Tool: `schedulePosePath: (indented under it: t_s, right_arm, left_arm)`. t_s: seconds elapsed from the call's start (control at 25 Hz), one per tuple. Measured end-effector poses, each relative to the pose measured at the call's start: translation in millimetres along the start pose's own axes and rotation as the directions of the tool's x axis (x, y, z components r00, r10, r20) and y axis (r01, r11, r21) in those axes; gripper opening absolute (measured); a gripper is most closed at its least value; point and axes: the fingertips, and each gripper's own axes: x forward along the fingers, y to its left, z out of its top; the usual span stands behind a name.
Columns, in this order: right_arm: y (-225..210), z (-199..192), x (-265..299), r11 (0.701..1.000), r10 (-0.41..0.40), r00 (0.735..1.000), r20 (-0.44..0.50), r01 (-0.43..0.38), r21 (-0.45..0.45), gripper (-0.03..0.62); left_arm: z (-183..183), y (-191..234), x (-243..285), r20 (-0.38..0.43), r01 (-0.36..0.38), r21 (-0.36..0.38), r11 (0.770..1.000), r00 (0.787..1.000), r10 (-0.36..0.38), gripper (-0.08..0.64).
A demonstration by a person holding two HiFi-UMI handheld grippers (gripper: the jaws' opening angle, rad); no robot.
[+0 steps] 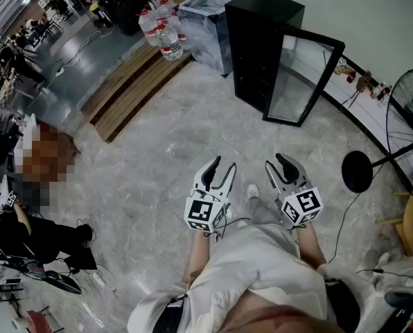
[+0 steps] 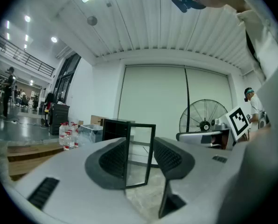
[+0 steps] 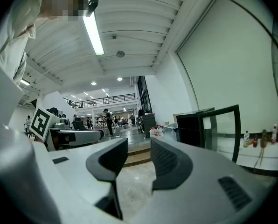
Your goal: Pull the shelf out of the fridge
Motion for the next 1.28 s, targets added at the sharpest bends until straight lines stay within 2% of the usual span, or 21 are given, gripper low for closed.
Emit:
schedulePosePath:
  t_s: [0.28, 0.6, 1.28]
  right_arm:
    - [-7.1, 9.5, 6.2, 1.0, -0.027, 0.999, 0.018, 0.027, 0.003, 0.149]
    - [-28.5, 15.5, 42.6, 1.0, -0.014, 1.0, 0.022, 0.014, 0.0, 0.158]
    - [-121.2, 35.5, 140.7, 0.998, 0.064, 0.998, -0.004, -0.064, 0.005, 0.192]
  left_arm:
    - [10.5, 7.5, 4.7, 0.018, 0.004, 0.027, 1.0, 1.0, -0.004, 0.189]
    - [15.9, 30.1, 41.6, 0.024, -0.004, 0.024, 1.0, 1.0, 0.003, 0.189]
    - [33.1, 75.0, 171.5, -0.009, -0.009, 0.04, 0.999, 1.0, 0.009, 0.189]
